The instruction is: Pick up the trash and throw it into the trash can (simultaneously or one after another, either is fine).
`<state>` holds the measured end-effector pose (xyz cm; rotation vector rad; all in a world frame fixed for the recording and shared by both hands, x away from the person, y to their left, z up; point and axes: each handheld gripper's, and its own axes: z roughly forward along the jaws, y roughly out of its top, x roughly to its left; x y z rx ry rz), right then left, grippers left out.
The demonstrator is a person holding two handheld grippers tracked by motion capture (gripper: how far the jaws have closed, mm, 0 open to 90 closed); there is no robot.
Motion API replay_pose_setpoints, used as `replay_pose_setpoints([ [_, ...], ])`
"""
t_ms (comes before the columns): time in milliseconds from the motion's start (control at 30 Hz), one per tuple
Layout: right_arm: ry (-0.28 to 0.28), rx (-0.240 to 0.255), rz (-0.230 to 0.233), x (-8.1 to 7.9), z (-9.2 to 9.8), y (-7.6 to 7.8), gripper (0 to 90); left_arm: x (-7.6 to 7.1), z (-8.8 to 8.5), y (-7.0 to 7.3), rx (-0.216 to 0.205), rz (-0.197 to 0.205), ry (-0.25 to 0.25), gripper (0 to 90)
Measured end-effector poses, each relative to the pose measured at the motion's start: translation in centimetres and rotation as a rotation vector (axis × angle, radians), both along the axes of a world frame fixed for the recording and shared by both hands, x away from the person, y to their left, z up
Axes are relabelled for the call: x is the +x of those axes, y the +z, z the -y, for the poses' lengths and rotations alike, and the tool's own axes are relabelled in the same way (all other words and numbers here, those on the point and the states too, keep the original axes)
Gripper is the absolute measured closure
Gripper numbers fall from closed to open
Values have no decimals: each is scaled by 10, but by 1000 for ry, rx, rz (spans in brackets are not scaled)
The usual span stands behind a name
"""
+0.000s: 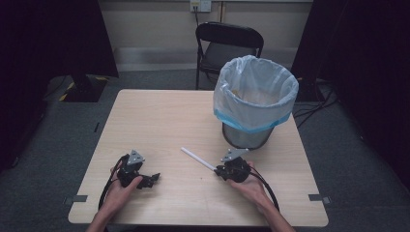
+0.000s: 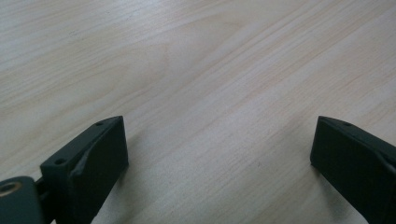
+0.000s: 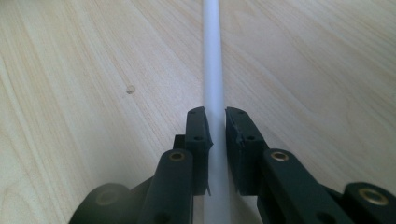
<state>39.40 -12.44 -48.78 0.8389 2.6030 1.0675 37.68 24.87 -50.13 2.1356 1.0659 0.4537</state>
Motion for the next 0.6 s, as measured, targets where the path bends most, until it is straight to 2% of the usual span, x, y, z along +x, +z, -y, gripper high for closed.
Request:
replay_pose_setpoints([
  [167,-9,20,-14,0,1,1,805,0,0,0,0,0,0,36],
  [467,-6,60,-4,-1,1,6,806,0,0,0,-4,0,2,36],
  [600,-7,101,5,-1,1,11,807,0,0,0,-3,0,2,36],
])
